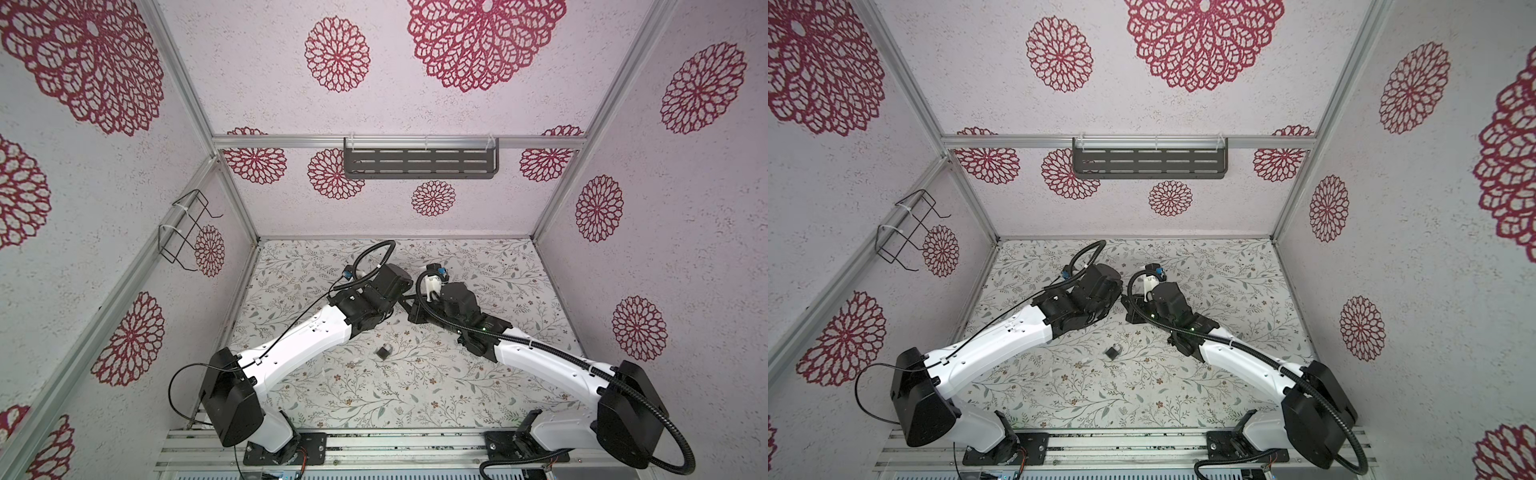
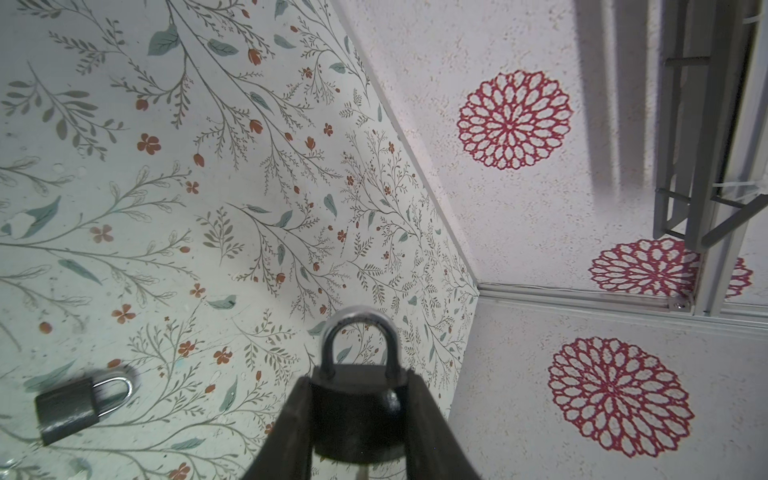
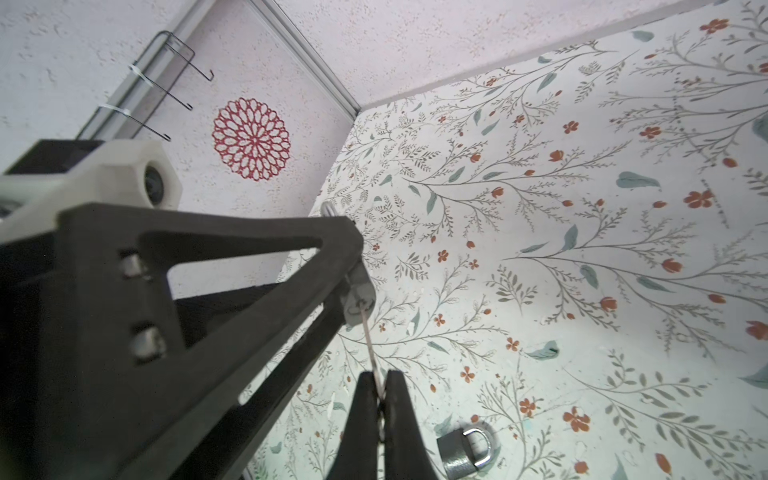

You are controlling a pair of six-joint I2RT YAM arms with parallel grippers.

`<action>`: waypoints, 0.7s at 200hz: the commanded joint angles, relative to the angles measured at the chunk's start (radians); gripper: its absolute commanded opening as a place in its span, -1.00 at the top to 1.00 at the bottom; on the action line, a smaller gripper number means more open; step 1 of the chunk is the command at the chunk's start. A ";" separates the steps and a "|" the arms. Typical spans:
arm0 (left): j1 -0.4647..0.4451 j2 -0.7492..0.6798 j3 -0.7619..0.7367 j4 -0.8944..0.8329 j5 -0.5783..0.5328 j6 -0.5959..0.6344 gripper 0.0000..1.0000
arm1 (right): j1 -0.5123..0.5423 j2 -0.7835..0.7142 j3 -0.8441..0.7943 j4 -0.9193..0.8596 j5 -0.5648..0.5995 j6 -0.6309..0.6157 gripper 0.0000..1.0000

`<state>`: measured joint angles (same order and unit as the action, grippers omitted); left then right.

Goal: Unlock with the key

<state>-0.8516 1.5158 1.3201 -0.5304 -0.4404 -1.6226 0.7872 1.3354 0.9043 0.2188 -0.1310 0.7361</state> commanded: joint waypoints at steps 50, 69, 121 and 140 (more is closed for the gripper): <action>-0.109 -0.086 -0.132 -0.004 0.326 -0.026 1.00 | 0.041 -0.047 0.055 0.267 0.070 -0.081 1.00; -0.093 -0.111 -0.161 0.021 0.323 -0.028 1.00 | 0.060 -0.063 0.038 0.225 0.088 -0.161 1.00; -0.057 -0.150 -0.167 0.001 0.320 -0.022 1.00 | 0.085 -0.112 0.006 0.139 0.123 -0.251 1.00; -0.053 -0.162 -0.167 -0.001 0.303 -0.027 1.00 | 0.096 -0.125 0.008 0.083 0.170 -0.261 1.00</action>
<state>-0.8501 1.3670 1.1641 -0.4900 -0.3389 -1.6470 0.8677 1.2682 0.8719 0.1352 -0.0540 0.5545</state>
